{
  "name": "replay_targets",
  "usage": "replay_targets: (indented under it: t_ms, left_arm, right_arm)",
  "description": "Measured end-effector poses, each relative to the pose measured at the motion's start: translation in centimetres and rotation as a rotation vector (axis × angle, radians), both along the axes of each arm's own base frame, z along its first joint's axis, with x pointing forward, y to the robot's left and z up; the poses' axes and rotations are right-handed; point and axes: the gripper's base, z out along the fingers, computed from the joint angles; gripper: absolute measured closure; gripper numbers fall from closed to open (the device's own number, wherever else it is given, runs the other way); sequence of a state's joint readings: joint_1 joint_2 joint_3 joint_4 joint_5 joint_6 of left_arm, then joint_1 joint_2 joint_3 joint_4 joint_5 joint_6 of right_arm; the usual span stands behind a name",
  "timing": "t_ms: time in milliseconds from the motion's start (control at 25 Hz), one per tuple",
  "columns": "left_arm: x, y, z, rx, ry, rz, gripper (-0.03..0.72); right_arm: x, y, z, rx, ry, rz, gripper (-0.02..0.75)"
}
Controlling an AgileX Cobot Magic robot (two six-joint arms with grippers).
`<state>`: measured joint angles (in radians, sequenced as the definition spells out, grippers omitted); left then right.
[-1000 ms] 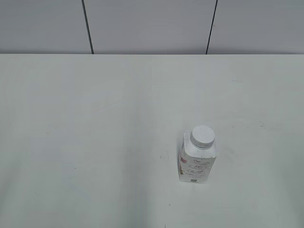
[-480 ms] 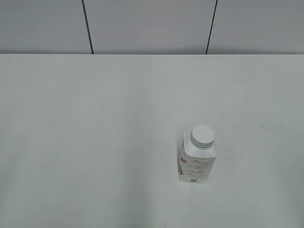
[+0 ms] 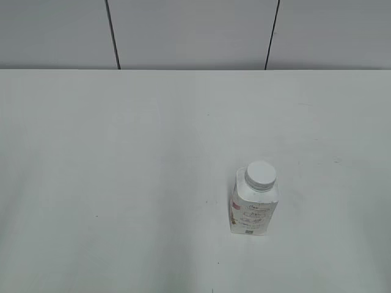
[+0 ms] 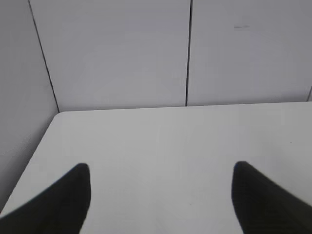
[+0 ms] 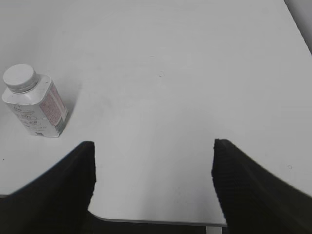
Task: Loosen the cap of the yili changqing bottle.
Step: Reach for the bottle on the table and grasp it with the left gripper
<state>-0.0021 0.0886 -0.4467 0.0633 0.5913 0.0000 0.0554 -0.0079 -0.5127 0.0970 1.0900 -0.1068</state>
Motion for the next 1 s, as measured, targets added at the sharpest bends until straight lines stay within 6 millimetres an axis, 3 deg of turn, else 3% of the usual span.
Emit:
replay_targets:
  t_ms: [720,1000]
  left_arm:
    - [10.2,-0.5,-1.9,0.012,-0.120,-0.050,0.144]
    - [12.8,-0.6,-3.2,0.008,-0.095,-0.061,0.144]
  right_arm:
    - [0.0,0.0,0.0,0.000,0.000,0.000,0.151]
    - [0.0,0.0,0.0,0.000,0.000,0.000,0.151]
